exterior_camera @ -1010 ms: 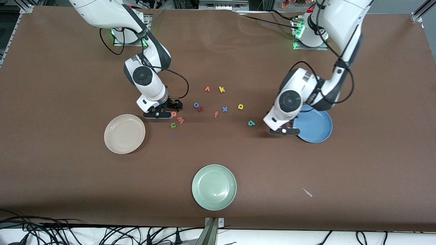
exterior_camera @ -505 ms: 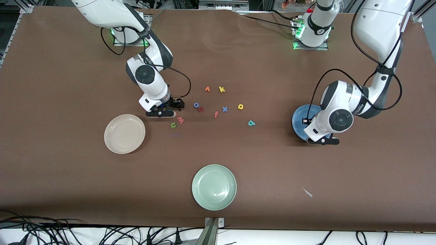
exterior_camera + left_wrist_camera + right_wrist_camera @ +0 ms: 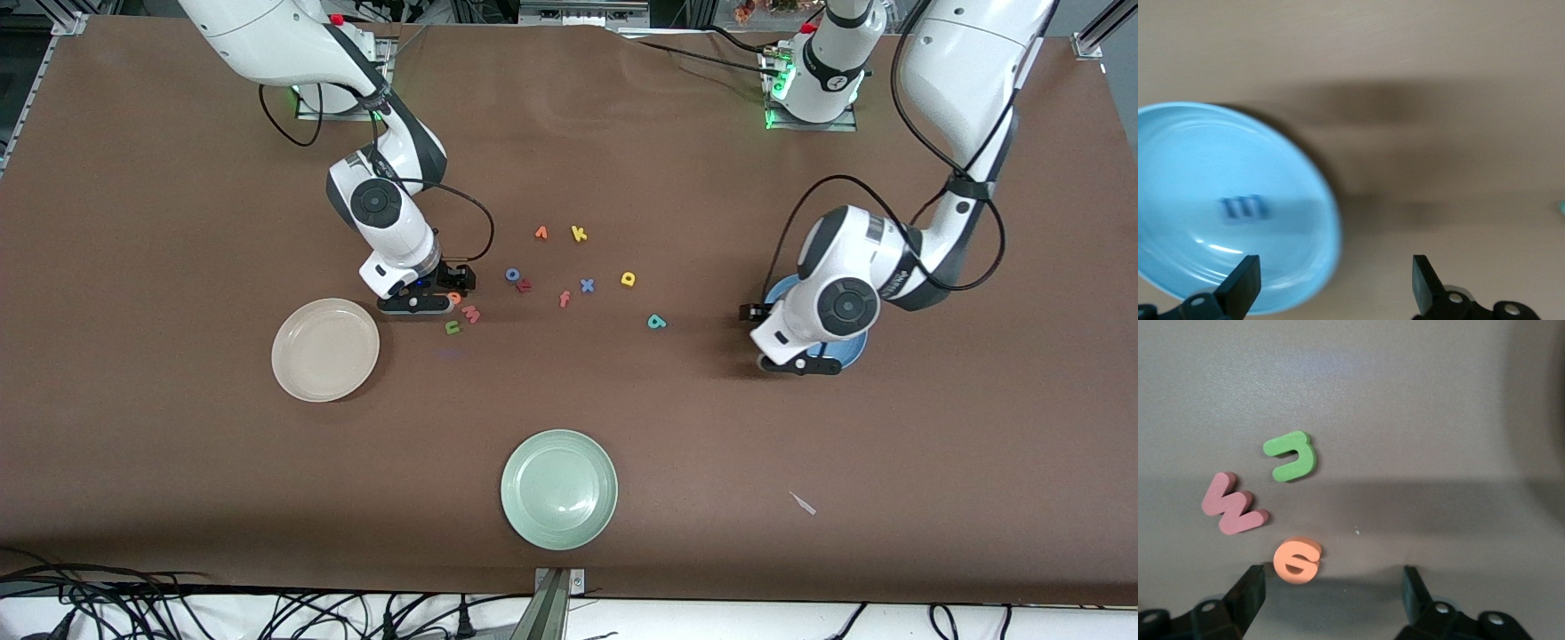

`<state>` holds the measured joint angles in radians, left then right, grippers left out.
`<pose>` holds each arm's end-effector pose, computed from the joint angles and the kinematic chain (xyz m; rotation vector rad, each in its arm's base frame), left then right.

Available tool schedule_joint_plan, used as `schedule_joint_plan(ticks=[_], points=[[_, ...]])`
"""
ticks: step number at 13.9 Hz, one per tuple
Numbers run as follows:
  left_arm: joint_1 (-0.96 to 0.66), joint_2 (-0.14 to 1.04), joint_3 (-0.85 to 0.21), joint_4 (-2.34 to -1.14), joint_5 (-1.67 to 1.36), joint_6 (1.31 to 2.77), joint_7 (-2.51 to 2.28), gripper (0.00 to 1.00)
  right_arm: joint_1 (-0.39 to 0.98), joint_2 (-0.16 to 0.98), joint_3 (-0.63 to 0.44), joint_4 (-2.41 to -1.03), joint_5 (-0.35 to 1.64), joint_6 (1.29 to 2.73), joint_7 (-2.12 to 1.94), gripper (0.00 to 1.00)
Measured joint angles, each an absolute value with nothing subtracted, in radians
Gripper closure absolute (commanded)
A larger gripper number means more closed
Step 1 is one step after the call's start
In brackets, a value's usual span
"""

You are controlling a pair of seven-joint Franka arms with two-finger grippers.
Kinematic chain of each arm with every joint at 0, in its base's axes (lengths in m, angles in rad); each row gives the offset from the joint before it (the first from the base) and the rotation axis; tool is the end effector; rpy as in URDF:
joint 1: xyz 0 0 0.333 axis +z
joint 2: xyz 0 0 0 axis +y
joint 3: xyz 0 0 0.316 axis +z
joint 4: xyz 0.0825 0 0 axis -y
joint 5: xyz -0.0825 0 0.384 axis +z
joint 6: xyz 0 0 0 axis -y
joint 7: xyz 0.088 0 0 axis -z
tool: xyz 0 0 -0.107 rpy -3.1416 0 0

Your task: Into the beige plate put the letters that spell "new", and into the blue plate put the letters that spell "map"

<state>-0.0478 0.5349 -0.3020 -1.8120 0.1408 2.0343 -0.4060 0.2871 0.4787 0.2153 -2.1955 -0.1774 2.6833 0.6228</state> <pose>0.5857 -0.1946 0.2365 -3.0451 0.0110 0.4278 0.4831 0.2752 0.1700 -3.1121 -0.0206 -0.0199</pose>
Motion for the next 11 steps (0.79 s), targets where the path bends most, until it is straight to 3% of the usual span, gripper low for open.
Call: schedule_joint_plan(ticks=[4,6,9,11], points=[[-0.157,0.576,-0.308,-1.749,0.138,2.077,-0.695,0.0,0.297,0.485,0.215,-2.192,-0.186,2.684,0.623,0.17],[-0.194,0.614,-0.308,-1.742,0.138,2.141,-0.851,0.0,0.301,0.493,0.211,-2.182,-0.193,2.684,0.623,0.26],[-0.252,0.664,-0.308,-1.74,0.138,2.234,-1.071,0.15,0.304,0.494,0.208,-2.174,-0.197,2.684,0.623,0.39],[-0.264,0.681,-0.308,-1.736,0.138,2.261,-1.16,0.25,0.313,0.495,0.207,-2.162,-0.198,2.684,0.627,0.39]])
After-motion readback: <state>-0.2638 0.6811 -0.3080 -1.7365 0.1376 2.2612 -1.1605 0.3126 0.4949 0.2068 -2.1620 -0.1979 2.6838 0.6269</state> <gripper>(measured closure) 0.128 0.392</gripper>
